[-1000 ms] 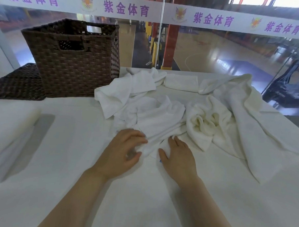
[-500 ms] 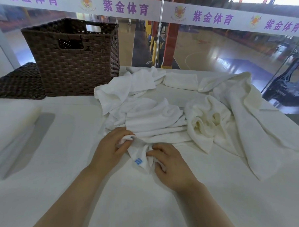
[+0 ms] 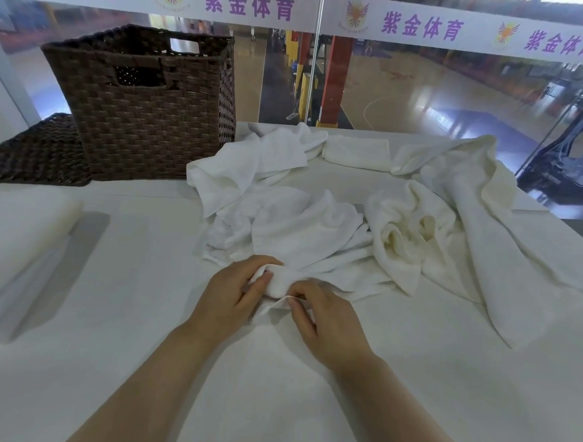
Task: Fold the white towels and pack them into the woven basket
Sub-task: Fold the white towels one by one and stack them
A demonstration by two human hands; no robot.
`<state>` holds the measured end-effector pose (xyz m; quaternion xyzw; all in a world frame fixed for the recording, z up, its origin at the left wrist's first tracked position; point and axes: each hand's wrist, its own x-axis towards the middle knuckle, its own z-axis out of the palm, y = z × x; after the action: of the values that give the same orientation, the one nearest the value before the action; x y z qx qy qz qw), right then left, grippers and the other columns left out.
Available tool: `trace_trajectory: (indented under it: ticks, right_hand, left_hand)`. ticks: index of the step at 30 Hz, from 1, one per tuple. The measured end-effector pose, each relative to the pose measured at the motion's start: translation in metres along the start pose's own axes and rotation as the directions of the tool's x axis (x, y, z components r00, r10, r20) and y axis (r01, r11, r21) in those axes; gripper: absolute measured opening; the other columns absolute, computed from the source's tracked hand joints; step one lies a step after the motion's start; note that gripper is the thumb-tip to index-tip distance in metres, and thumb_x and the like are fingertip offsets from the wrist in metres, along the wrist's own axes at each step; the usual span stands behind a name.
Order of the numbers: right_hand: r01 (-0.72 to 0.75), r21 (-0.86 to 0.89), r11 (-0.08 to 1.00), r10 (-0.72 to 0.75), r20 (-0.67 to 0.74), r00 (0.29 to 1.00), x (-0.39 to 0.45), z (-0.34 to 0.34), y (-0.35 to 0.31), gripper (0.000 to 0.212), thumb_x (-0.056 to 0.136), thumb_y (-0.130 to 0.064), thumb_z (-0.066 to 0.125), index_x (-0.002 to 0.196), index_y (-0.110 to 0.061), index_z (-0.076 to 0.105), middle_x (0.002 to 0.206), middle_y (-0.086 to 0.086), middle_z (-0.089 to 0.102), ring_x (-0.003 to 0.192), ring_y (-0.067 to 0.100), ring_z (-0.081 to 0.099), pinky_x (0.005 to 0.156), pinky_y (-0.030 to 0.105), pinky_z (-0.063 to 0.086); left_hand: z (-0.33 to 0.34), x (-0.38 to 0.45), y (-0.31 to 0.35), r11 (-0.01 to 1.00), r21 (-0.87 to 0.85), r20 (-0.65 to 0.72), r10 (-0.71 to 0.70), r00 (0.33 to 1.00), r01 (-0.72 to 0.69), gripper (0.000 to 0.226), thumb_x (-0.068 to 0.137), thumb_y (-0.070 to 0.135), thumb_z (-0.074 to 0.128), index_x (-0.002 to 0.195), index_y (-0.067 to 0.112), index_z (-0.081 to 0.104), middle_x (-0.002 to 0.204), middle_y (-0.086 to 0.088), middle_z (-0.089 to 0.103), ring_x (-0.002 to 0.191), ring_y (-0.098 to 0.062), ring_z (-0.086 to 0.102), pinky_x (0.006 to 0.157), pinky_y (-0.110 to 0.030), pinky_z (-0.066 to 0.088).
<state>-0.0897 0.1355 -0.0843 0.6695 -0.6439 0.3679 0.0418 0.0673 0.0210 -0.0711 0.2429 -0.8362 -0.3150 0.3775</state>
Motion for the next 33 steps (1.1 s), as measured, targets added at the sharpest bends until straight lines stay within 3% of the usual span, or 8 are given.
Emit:
trace_trajectory:
  ticks: [6, 9, 12, 19, 22, 26, 30, 33]
  right_hand:
    - [-0.019, 0.1, 0.995, 0.019, 0.002, 1.0, 0.0, -0.002, 0.0, 0.015, 0.093, -0.027, 0.056, 0.106, -0.023, 0.061, 0.095, -0.01, 0.067, 0.084, 0.008, 0.061, 0.07, 0.02, 0.048]
    - [0.103, 0.06, 0.993, -0.108, 0.078, 0.991, 0.002, 0.001, -0.002, 0.016, 0.085, -0.022, 0.063, 0.099, -0.021, 0.069, 0.083, -0.006, 0.061, 0.076, 0.012, 0.056, 0.064, 0.025, 0.047]
    - [0.141, 0.006, 0.99, -0.141, 0.018, 0.99, 0.001, 0.001, 0.0, 0.013, 0.086, -0.02, 0.061, 0.095, -0.021, 0.072, 0.082, -0.006, 0.06, 0.075, 0.012, 0.056, 0.061, 0.025, 0.045]
    - [0.122, 0.06, 0.991, -0.115, -0.111, 0.987, 0.002, -0.002, -0.005, 0.014, 0.092, -0.016, 0.058, 0.094, -0.014, 0.071, 0.089, -0.003, 0.067, 0.08, 0.017, 0.062, 0.067, 0.032, 0.05]
    - [0.129, 0.097, 0.987, -0.12, -0.1, 0.988, 0.002, -0.003, -0.005, 0.016, 0.094, -0.018, 0.057, 0.101, -0.016, 0.072, 0.095, -0.005, 0.069, 0.084, 0.016, 0.063, 0.073, 0.029, 0.051]
    - [0.182, 0.085, 0.98, -0.173, -0.097, 0.98, 0.003, -0.003, -0.005, 0.021, 0.098, -0.025, 0.055, 0.098, -0.013, 0.072, 0.091, -0.005, 0.068, 0.081, 0.017, 0.06, 0.073, 0.027, 0.048]
    - [0.192, 0.104, 0.976, -0.187, -0.058, 0.981, 0.001, -0.001, -0.005, 0.02, 0.099, -0.019, 0.053, 0.102, -0.01, 0.07, 0.096, -0.001, 0.068, 0.084, 0.018, 0.059, 0.076, 0.028, 0.047]
    - [0.144, 0.191, 0.971, -0.132, -0.078, 0.988, -0.002, -0.001, -0.007, 0.015, 0.096, -0.017, 0.057, 0.108, -0.015, 0.066, 0.099, -0.002, 0.068, 0.087, 0.015, 0.062, 0.079, 0.023, 0.049]
  left_hand:
    - [-0.001, -0.001, 0.0, 0.996, -0.04, 0.088, -0.078, 0.993, 0.082, 0.031, 0.097, 0.049, 0.03, 0.104, 0.033, 0.056, 0.084, 0.011, 0.065, 0.074, -0.01, 0.061, 0.061, -0.022, 0.045]
    - [0.001, -0.004, -0.001, 0.997, -0.04, 0.12, -0.068, 0.99, 0.073, 0.036, 0.098, 0.056, 0.026, 0.099, 0.03, 0.051, 0.074, 0.003, 0.06, 0.066, -0.016, 0.056, 0.059, -0.036, 0.045]
    - [0.0, -0.004, 0.001, 0.993, -0.077, 0.155, -0.072, 0.985, 0.085, 0.033, 0.099, 0.049, 0.027, 0.097, 0.025, 0.05, 0.073, -0.003, 0.059, 0.065, -0.021, 0.054, 0.06, -0.044, 0.043]
    - [-0.002, -0.021, 0.007, 0.989, -0.085, 0.213, -0.103, 0.971, 0.124, 0.02, 0.095, 0.04, 0.026, 0.095, 0.03, 0.043, 0.07, -0.003, 0.051, 0.06, -0.014, 0.044, 0.057, -0.029, 0.034]
    - [-0.001, -0.024, 0.013, 0.978, -0.131, 0.175, -0.14, 0.975, 0.164, 0.023, 0.099, 0.038, 0.034, 0.104, 0.028, 0.054, 0.079, 0.005, 0.06, 0.07, -0.013, 0.056, 0.064, -0.031, 0.043]
    - [-0.004, -0.02, 0.018, 0.99, -0.108, -0.029, -0.1, 0.995, 0.096, 0.021, 0.096, 0.023, 0.052, 0.104, 0.027, 0.071, 0.1, 0.013, 0.068, 0.096, -0.012, 0.064, 0.081, -0.018, 0.046]
    - [0.002, -0.023, 0.026, 0.945, -0.209, 0.065, -0.245, 0.967, 0.253, 0.028, 0.096, 0.018, 0.06, 0.103, 0.041, 0.073, 0.094, 0.018, 0.074, 0.089, -0.004, 0.069, 0.079, -0.018, 0.05]
    - [0.003, -0.024, 0.026, 0.955, -0.182, 0.115, -0.217, 0.969, 0.235, 0.023, 0.098, 0.026, 0.054, 0.112, 0.034, 0.07, 0.102, 0.02, 0.072, 0.098, -0.002, 0.067, 0.085, -0.021, 0.051]
